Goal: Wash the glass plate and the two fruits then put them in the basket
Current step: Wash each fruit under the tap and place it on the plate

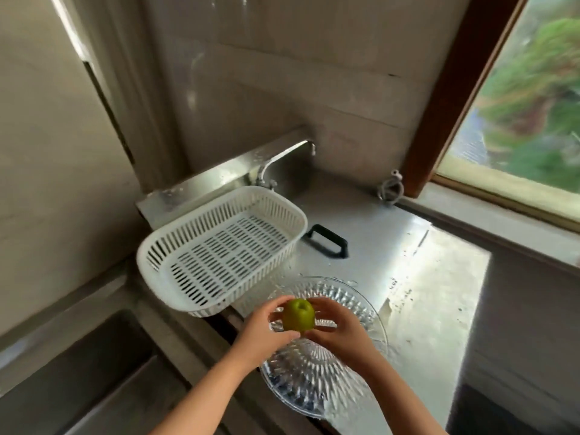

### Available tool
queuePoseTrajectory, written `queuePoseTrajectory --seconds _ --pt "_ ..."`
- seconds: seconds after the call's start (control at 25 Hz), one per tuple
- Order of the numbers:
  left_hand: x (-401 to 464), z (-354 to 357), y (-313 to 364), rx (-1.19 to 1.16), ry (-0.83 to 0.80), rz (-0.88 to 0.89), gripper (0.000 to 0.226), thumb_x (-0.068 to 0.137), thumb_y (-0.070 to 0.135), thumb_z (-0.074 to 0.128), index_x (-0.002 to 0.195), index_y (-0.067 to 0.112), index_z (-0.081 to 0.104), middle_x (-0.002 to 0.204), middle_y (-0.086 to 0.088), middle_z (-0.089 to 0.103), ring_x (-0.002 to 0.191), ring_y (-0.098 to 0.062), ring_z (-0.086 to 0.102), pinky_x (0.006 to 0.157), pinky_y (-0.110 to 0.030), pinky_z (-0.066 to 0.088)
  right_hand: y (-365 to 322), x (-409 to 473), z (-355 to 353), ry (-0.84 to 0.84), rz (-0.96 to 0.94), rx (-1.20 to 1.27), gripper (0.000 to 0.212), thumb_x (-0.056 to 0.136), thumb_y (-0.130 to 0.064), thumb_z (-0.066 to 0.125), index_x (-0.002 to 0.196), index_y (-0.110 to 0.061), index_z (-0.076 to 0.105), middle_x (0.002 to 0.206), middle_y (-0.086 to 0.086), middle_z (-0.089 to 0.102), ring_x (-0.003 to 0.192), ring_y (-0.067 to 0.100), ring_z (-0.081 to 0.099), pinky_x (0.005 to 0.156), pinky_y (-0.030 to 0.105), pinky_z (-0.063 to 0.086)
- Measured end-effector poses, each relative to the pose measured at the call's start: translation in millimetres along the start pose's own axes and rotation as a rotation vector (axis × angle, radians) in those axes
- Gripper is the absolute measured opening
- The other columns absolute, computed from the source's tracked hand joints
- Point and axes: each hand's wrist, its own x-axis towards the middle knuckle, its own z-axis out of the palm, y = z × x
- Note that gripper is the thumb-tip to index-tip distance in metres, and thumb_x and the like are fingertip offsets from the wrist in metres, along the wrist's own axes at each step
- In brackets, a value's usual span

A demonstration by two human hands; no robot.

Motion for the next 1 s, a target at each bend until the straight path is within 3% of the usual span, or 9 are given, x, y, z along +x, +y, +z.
queuePoseTrajectory --seconds 0.12,0.24,0.36,0.52,0.6,0.8,1.0 --pt "16 23 -6 0.065 -0.036 -0.021 0.064 0.068 0.006 0.076 0.124 0.029 0.054 0.131 0.004 0.051 0.116 -0.012 0.053 0.100 -0.031 0.047 28 0 -13 0.041 0.056 0.002 0.051 0.064 0.001 0.077 0.103 -0.025 0.059 0.103 0.000 0.066 0.096 0.011 0.064 0.075 0.019 0.056" --pt "25 32 -13 0.093 -0.065 -0.032 0.066 0.070 0.004 0.075 0.127 0.027 0.052 0.131 0.006 0.048 0.115 -0.011 0.052 0.094 -0.021 0.047 43 6 -15 0.030 0.084 -0.030 0.052 0.065 0.000 0.077 0.112 -0.014 0.059 0.109 0.004 0.065 0.100 0.012 0.062 0.079 0.020 0.055" --pt "27 30 -18 0.067 -0.080 -0.054 0.066 0.070 0.003 0.075 0.126 0.030 0.051 0.125 0.007 0.050 0.112 -0.008 0.051 0.084 -0.011 0.045 49 12 -13 0.009 0.105 -0.019 0.050 0.066 0.000 0.076 0.111 -0.016 0.059 0.107 0.001 0.064 0.098 0.007 0.062 0.077 0.017 0.055" --pt "27 28 -21 0.103 -0.057 -0.063 0.065 0.070 0.009 0.075 0.124 0.036 0.052 0.125 0.006 0.052 0.113 -0.011 0.052 0.090 -0.020 0.045 51 13 -14 -0.003 0.111 -0.022 0.049 0.066 -0.004 0.077 0.107 -0.024 0.059 0.104 -0.005 0.064 0.097 0.004 0.060 0.073 0.014 0.053" --pt "26 27 -21 0.087 -0.072 -0.076 0.068 0.070 0.007 0.075 0.128 0.033 0.050 0.126 0.005 0.053 0.112 -0.010 0.053 0.089 -0.018 0.045 50 12 -14 -0.014 0.116 -0.026 0.049 0.067 -0.004 0.076 0.106 -0.027 0.058 0.104 -0.007 0.063 0.096 0.001 0.059 0.069 0.010 0.052" --pt "19 19 -10 0.055 -0.075 -0.114 0.069 0.073 0.011 0.073 0.131 0.033 0.044 0.121 0.012 0.050 0.116 -0.006 0.048 0.093 -0.023 0.039 37 6 -25 0.040 0.138 -0.019 0.056 0.069 0.000 0.075 0.119 -0.016 0.055 0.109 0.002 0.062 0.098 0.009 0.059 0.067 0.007 0.051" --pt "-6 -15 18 0.002 -0.003 -0.054 0.063 0.075 0.015 0.072 0.130 0.029 0.045 0.121 0.008 0.056 0.108 -0.006 0.057 0.076 -0.013 0.048 -13 2 -28 0.064 0.019 -0.025 0.050 0.072 0.000 0.074 0.117 -0.015 0.057 0.110 -0.001 0.061 0.100 0.012 0.059 0.069 0.006 0.052"
